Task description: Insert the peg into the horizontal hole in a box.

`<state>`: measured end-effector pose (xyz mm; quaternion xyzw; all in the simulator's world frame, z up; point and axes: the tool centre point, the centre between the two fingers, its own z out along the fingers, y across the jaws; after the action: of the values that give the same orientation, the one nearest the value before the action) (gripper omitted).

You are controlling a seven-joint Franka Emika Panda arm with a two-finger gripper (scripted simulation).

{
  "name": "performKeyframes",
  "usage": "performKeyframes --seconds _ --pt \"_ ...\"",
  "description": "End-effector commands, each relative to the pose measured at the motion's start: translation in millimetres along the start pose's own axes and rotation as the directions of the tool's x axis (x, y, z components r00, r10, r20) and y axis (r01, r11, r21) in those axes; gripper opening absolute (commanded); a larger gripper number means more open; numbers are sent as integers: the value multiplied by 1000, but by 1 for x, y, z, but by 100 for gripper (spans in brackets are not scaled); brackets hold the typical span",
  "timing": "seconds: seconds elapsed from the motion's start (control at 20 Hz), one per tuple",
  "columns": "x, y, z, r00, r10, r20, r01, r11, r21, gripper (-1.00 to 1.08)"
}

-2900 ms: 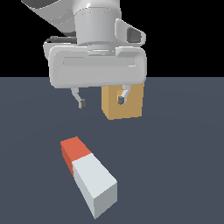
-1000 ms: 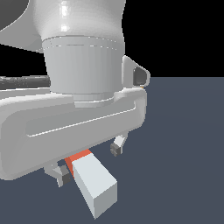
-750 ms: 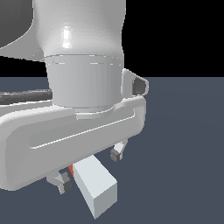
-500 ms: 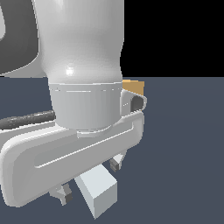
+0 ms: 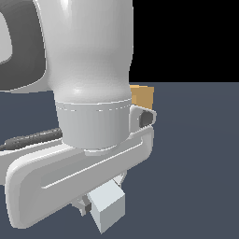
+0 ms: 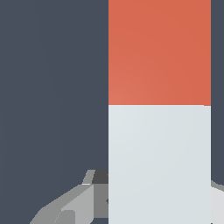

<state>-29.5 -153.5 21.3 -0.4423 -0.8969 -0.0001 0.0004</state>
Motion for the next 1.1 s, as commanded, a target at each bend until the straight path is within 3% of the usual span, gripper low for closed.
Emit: performKeyframes --seconds 0.0,0.55,1.05 --pt "0 0 0 1000 0 1 0 1000 0 -100" --pt "5 6 -3 1000 13 0 -13 1000 0 -100" --pt "33 47 -22 996 90 0 -90 996 -1 -100"
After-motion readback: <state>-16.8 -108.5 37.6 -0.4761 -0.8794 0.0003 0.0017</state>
